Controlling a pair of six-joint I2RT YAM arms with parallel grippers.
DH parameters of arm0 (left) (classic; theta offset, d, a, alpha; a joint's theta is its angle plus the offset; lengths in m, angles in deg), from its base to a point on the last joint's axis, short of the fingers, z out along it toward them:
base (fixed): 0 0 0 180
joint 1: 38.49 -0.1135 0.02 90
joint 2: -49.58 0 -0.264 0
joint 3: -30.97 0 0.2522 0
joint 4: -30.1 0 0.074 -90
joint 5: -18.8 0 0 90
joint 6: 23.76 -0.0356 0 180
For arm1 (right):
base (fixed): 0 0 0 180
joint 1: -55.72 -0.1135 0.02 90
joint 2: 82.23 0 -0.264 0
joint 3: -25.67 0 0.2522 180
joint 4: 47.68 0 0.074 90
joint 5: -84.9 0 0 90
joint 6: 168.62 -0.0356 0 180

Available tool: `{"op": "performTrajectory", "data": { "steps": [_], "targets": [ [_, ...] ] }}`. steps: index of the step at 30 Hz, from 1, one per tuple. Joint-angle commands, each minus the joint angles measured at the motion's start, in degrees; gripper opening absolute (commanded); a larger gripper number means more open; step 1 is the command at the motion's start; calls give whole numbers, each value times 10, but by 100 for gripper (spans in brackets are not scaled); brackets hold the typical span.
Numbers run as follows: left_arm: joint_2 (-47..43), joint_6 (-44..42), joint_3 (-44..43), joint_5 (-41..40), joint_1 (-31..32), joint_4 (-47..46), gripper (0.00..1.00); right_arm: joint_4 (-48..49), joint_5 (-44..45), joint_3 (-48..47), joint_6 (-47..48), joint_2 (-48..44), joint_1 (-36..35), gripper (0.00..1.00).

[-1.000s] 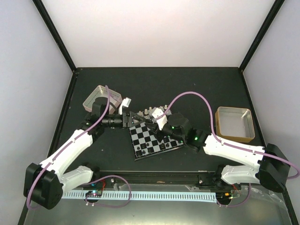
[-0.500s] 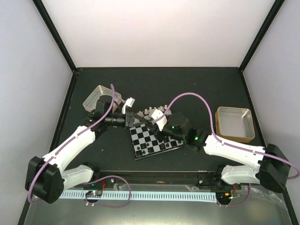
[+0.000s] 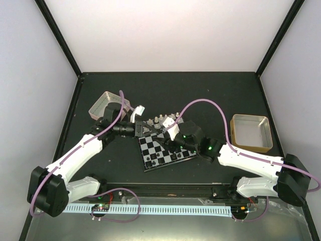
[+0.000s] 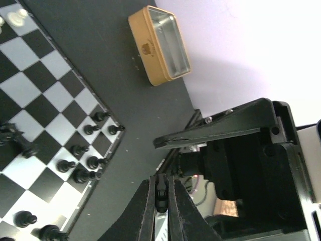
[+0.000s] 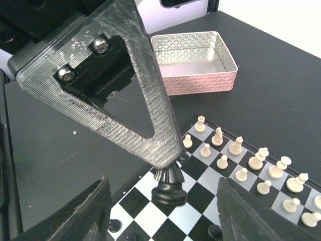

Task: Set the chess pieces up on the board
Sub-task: Place the chess piece on the chessboard.

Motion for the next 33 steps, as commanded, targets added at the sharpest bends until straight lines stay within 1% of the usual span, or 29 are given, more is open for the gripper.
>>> {"op": "performTrajectory", "data": {
  "steps": [1, 4, 6, 9, 12, 15, 17, 20, 23, 25, 29, 33],
  "targets": [
    [-11, -46, -33, -61, 5, 42, 1, -16, 22, -4, -43, -26, 0, 62],
    [-15, -75, -43, -129, 18, 87, 2, -19, 40, 18, -74, -60, 0, 68],
    [-15, -87, -46, -171, 33, 100, 2, -29, 69, 32, -107, -90, 1, 69],
    [-9, -96, -51, -239, 75, 107, 2, -63, 161, 49, -181, -126, 10, 69],
    [7, -97, -61, -305, 129, 103, 2, -113, 213, 67, -272, -161, 48, 69],
    [28, -102, -73, -369, 192, 89, 2, -163, 226, 93, -358, -193, 103, 69],
    [49, -108, -87, -406, 233, 82, 2, -192, 220, 110, -402, -212, 140, 69],
    [84, -113, -111, -469, 287, 86, 1, -238, 190, 121, -444, -239, 192, 69],
    [132, -121, -142, -514, 334, 95, 2, -299, 146, 109, -455, -245, 232, 69],
    [156, -126, -163, -548, 365, 105, 2, -327, 107, 96, -445, -229, 253, 69],
    [206, -127, -183, -576, 393, 103, 2, -368, 81, 78, -435, -197, 260, 69],
    [248, -132, -197, -603, 413, 105, 2, -371, 82, 84, -440, -193, 261, 69]
  ]
}}
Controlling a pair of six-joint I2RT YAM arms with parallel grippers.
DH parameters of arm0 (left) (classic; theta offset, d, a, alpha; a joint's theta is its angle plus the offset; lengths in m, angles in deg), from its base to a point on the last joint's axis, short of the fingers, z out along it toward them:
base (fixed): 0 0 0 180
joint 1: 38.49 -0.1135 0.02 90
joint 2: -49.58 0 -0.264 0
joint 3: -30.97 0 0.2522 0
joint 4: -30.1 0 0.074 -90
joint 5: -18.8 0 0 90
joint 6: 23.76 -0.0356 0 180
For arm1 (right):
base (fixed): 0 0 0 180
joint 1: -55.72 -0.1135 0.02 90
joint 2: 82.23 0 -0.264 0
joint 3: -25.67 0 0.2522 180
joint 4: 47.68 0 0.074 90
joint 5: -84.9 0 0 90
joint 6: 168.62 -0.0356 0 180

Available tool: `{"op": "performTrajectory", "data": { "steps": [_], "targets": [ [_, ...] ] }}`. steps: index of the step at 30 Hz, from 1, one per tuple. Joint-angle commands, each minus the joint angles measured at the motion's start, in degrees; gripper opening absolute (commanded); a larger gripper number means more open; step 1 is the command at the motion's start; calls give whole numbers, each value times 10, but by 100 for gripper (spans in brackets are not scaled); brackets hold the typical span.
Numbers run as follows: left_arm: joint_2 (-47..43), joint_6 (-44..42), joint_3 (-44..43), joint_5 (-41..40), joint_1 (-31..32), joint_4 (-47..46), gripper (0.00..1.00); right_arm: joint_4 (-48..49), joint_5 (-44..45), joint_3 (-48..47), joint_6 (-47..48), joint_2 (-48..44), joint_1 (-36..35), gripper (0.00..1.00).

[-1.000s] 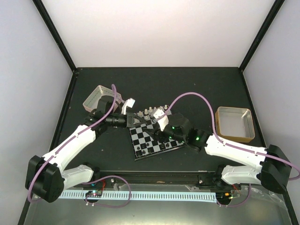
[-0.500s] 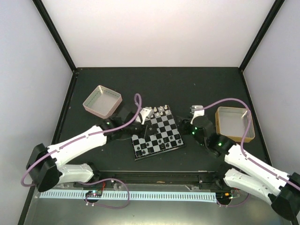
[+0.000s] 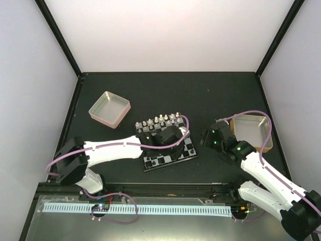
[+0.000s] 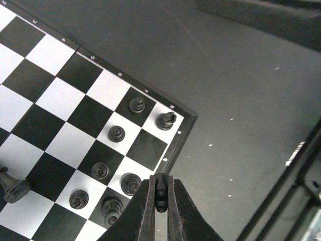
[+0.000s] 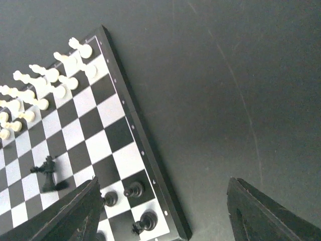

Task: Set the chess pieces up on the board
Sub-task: Place the chess piece on the chessboard.

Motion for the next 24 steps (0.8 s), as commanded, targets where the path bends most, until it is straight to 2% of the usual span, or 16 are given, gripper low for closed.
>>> {"op": "performTrajectory", "data": {
  "steps": [1, 9, 24],
  "targets": [
    [41, -17, -33, -59, 17, 9, 2, -30, -19, -8, -13, -2, 5, 69],
    [104, -35, -56, -67, 27, -5, 2, -36, -13, -10, -10, -14, 7, 69],
    [157, -68, -61, -54, 28, -52, 2, -31, -28, 13, -25, -38, 7, 69]
  ]
}}
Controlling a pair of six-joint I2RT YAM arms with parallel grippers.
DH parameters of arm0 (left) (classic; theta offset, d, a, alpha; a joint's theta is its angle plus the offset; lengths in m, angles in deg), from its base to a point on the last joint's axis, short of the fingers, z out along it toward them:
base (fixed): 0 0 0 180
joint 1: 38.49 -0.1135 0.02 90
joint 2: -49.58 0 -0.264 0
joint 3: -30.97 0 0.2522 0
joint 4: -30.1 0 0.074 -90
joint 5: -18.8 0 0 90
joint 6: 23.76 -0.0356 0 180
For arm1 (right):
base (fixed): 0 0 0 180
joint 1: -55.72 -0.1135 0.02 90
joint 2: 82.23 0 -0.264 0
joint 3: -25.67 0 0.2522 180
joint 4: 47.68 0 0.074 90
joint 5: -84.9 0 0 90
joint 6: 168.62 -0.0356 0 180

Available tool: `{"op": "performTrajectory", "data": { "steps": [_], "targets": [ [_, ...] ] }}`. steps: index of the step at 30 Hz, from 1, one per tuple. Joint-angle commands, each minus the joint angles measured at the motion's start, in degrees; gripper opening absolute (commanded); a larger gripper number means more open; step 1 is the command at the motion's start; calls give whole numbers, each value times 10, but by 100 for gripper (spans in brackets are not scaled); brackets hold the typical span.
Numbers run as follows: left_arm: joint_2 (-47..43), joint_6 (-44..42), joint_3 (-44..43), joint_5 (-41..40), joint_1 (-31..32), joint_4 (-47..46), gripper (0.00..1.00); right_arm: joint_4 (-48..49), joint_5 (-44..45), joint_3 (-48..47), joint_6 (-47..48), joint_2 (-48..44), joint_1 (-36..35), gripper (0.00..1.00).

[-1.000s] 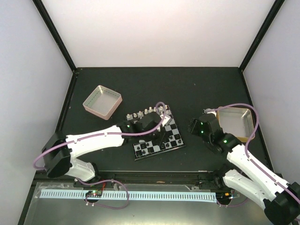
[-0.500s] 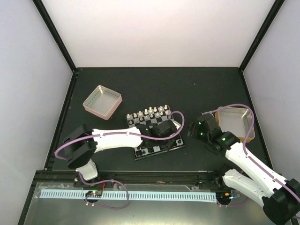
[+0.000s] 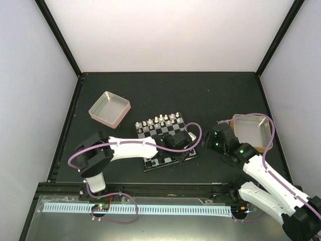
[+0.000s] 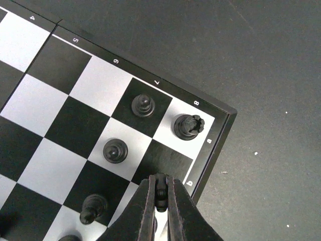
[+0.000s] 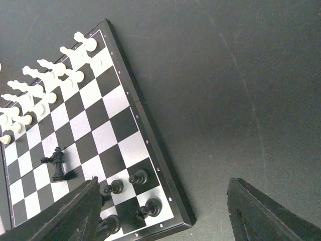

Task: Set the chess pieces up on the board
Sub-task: Place the chess piece on the chessboard.

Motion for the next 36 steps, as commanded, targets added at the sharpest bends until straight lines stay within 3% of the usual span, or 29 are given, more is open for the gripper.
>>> {"op": "performTrajectory", "data": {
  "steps": [1, 13, 26, 36],
  "targets": [
    [19, -22, -27, 1, 5, -27, 1, -4, -2, 6, -8, -8, 3, 69],
    [42, -23, -32, 6, 5, -32, 3, -7, 1, 7, -8, -16, 4, 69],
    [19, -23, -25, 20, 5, -30, 20, -3, -1, 12, -11, -20, 4, 69],
    [15, -19, -30, -6, 5, -18, 14, -7, -1, 13, -12, -30, 4, 69]
  ]
}}
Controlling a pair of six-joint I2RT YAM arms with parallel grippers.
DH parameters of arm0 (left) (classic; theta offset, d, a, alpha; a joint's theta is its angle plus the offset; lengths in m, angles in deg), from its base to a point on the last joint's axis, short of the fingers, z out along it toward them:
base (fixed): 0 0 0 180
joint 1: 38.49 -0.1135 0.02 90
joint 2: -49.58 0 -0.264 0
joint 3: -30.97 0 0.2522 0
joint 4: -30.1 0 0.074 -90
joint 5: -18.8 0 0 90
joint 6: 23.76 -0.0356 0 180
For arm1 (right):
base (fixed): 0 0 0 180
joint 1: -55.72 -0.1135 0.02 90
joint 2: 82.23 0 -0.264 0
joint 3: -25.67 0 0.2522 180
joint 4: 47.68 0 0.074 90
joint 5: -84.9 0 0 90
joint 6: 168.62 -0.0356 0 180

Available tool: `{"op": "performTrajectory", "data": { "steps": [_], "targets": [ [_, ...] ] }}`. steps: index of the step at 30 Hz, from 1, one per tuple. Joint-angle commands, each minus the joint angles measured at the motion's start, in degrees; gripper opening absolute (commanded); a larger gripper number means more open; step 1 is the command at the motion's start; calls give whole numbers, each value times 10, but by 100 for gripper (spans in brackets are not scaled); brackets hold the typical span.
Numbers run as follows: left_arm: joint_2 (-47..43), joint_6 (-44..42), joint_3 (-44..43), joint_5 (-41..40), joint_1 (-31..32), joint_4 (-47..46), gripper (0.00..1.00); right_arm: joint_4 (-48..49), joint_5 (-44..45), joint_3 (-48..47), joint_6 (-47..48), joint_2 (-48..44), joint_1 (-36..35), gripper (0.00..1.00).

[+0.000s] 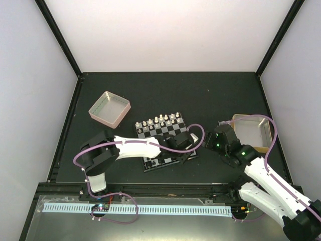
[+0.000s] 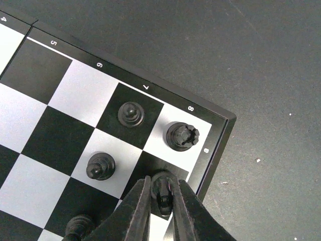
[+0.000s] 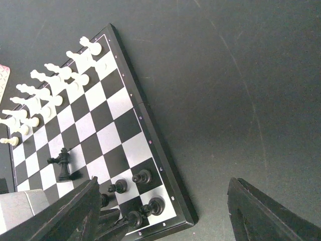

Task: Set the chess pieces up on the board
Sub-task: Place the chess piece on the chessboard.

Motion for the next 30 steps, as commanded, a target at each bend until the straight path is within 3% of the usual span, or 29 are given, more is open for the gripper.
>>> {"op": "performTrajectory", "data": {
  "steps": [1, 6, 15, 30],
  "targets": [
    [-18, -1, -21, -22, 4, 7, 13, -7, -1, 5, -5, -9, 4, 70],
    [-15, -3, -22, -34, 4, 13, 12, -4, -3, 7, -7, -11, 4, 69],
    [-30, -1, -29, -9, 4, 17, 21, -3, -9, 10, -8, -15, 4, 70],
    [-140, 45, 40, -11, -41, 37, 30, 16, -62, 11, 45, -9, 4, 69]
  ]
}}
